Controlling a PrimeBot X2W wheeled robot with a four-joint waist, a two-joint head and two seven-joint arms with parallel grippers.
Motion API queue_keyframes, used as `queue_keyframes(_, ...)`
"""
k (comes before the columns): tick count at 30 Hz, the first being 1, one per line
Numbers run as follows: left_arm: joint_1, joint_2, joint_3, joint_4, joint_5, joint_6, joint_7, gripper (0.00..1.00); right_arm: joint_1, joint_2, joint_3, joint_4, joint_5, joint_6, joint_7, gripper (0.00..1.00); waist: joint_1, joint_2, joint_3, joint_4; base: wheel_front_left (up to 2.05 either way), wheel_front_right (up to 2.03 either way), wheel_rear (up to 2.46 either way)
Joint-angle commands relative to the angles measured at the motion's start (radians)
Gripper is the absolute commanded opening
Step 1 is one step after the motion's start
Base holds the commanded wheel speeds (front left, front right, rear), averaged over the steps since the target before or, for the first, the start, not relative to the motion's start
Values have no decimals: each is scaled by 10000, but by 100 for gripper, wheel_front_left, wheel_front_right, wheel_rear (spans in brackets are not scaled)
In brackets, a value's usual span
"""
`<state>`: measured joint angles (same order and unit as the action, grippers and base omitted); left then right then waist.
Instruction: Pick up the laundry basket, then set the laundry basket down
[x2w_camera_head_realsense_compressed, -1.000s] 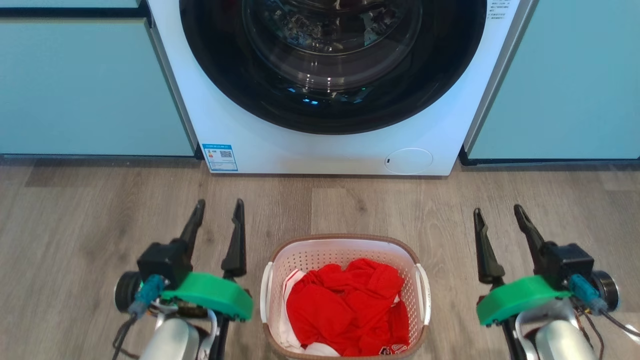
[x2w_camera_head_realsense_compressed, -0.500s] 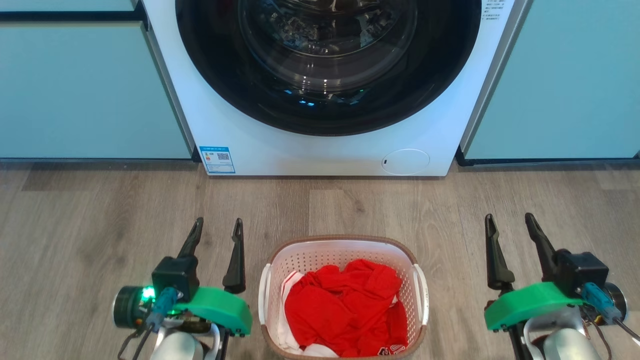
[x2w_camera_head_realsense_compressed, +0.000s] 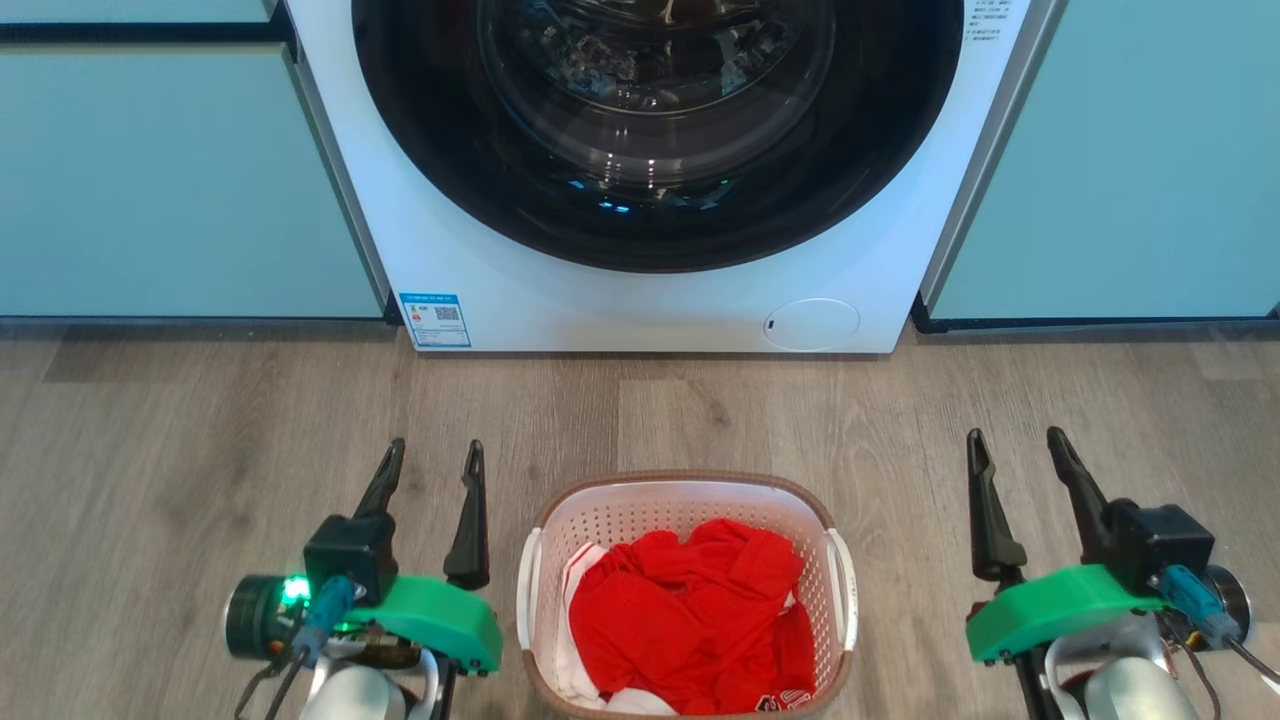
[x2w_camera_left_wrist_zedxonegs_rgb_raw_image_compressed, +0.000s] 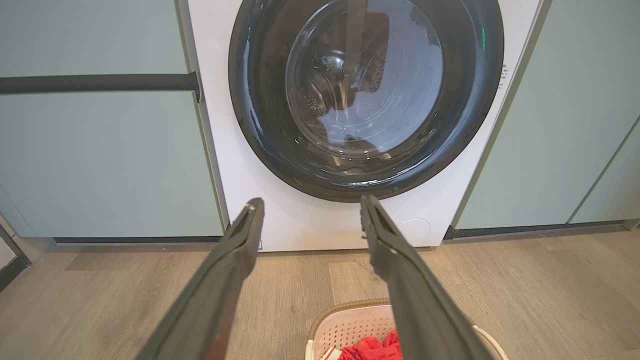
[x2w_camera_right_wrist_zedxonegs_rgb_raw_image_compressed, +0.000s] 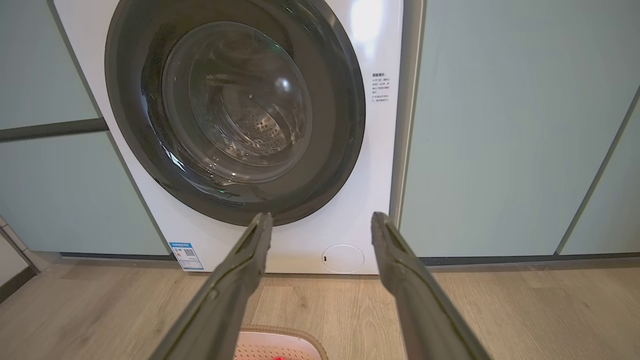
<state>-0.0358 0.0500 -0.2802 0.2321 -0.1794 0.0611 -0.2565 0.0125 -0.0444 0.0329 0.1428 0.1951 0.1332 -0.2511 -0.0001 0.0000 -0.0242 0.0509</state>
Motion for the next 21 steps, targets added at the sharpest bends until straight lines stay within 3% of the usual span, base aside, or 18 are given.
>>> queue_keyframes(1,-204,3,357,-288,-26,-10,-53,100,-217,-59,257,-299,54,-25,-107,100,1,0,-5,-7,0,0,0)
queue_keyframes(18,-207,3,406,-311,-336,-139,-53,100,-269,-59,264,-286,42,-25,-107,100,1,0,29,26,0,0,0)
queue_keyframes(19,3,0,30,16,-350,-170,0,0,-2,2,21,5,-1,0,0,0,1,0,29,27,0,0,0)
queue_keyframes(21,44,4,-8,261,-394,-177,6,0,17,19,32,238,9,0,19,0,1,0,30,27,0,0,0)
